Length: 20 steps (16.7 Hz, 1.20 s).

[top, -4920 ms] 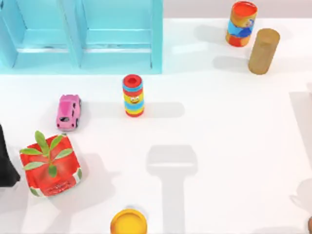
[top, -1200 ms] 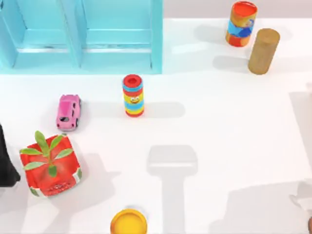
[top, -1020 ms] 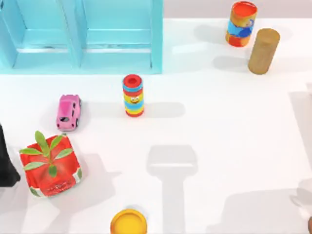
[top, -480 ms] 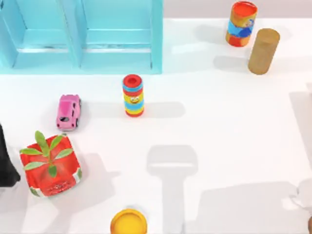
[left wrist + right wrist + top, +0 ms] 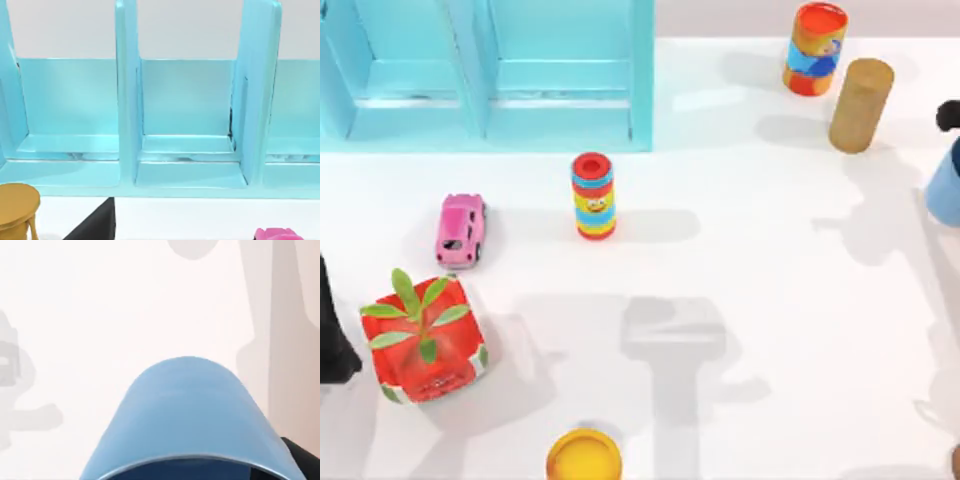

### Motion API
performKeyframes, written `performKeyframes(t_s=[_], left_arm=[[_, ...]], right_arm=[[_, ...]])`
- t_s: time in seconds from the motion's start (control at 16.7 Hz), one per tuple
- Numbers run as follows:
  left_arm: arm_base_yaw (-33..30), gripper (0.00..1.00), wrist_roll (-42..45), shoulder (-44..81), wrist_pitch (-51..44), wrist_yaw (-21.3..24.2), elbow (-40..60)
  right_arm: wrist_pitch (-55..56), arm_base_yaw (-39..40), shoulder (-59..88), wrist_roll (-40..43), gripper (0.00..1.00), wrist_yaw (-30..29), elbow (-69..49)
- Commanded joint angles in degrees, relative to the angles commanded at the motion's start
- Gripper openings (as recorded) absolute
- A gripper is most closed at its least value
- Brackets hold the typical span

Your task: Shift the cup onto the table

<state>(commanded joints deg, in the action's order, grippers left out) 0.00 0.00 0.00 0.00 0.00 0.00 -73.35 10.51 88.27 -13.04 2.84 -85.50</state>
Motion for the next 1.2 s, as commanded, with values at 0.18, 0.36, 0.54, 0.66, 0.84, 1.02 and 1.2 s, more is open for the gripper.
performKeyframes(t_s=[0.18,0.36,0.54,0.66,0.84,1.02,1.2], left_arm=[[0.0,1.0,0.0,0.0,0.0,0.0,0.0],[0.0,1.0,0.0,0.0,0.0,0.0,0.0],[0.0,1.0,0.0,0.0,0.0,0.0,0.0],[0.0,1.0,0.0,0.0,0.0,0.0,0.0],[0.0,1.0,0.0,0.0,0.0,0.0,0.0],[0.0,1.0,0.0,0.0,0.0,0.0,0.0],[0.0,1.0,0.0,0.0,0.0,0.0,0.0]], right_arm=[[0.23,10.31,5.96,-11.15,0.0,0.17,-4.68],[0.54,18.32,11.73,-18.16,0.0,-0.13,-6.54],[0.75,23.28,16.3,-22.36,0.0,-0.63,-6.23],[0.82,24.82,18.07,-23.28,0.0,-0.89,-5.62],[0.84,25.14,18.47,-23.5,0.0,-0.96,-5.48],[1.02,24.91,18.4,-23.58,0.0,-0.84,-5.35],[4.57,25.14,19.14,-24.16,0.0,-0.82,-2.85]])
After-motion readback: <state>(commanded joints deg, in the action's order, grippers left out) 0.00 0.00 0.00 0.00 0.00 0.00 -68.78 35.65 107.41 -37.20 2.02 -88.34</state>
